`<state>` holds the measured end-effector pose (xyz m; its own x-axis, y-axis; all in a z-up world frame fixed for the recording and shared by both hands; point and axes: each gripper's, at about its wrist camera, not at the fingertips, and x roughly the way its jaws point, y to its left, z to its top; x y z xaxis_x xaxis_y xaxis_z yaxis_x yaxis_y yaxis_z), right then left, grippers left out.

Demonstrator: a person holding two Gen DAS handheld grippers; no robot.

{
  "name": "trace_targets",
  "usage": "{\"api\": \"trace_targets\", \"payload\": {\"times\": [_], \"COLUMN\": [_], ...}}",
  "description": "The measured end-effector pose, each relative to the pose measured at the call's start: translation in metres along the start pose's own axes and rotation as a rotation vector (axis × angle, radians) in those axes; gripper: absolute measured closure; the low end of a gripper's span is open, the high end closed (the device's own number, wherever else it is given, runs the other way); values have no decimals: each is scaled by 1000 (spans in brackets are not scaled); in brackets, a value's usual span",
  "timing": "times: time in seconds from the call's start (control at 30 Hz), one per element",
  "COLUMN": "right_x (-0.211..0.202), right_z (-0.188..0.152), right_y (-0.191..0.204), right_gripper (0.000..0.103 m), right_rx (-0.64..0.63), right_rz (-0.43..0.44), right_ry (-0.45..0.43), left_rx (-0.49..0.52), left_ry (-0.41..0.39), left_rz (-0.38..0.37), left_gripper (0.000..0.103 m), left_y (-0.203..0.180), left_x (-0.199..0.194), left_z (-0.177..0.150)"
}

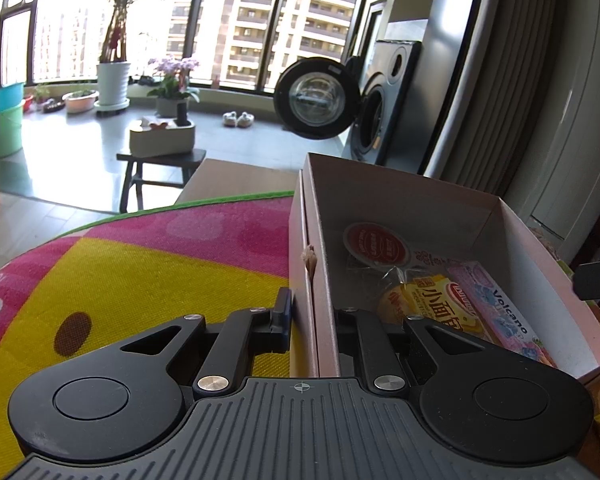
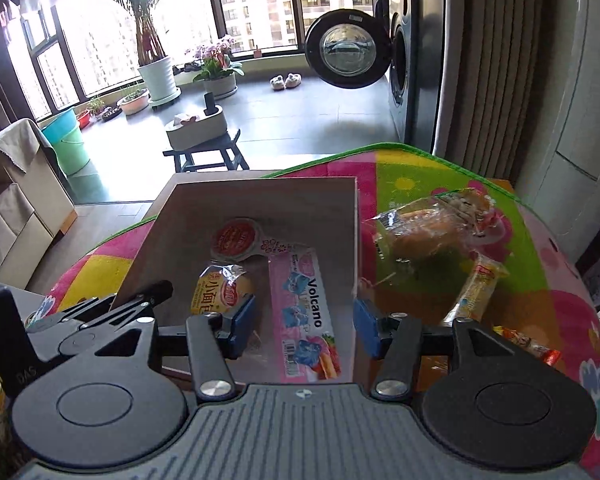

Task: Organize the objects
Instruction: 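Place the Volcano pack into the pink box and open the right tool, then grasp the yellow Cheese stick pack with the right tool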

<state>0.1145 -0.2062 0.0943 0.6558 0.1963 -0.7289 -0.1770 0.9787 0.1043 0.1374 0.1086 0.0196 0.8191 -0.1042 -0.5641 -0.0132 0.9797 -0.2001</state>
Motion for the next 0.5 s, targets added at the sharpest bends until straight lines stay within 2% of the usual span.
{"api": "trace_targets", "payload": {"times": [0.07,0.17,0.27,0.43,0.5], "right_x": [-18,-35,-44,-38,-32], "right_z": [-12,-38,-71,-122,-138], "right_y": [-11,-30,-49,-73,-76], "right_gripper": [40,39,39,37,37], "right_rx": [-17,-36,-30,94,131], "right_rz": [-33,-125,-177,-149,-148], "right_ry": [-23,-37,-19,53,56], "left_rx": [-1,0,4,13,17], "left_ry": [1,0,0,-1,-1], "left_rz": [-1,0,3,9,11], "left_gripper": [88,89,89,89,89], "left_y": [0,0,1,0,-1], "left_x": [0,0,0,-1,-1], "left_z": [0,0,0,0,0]}}
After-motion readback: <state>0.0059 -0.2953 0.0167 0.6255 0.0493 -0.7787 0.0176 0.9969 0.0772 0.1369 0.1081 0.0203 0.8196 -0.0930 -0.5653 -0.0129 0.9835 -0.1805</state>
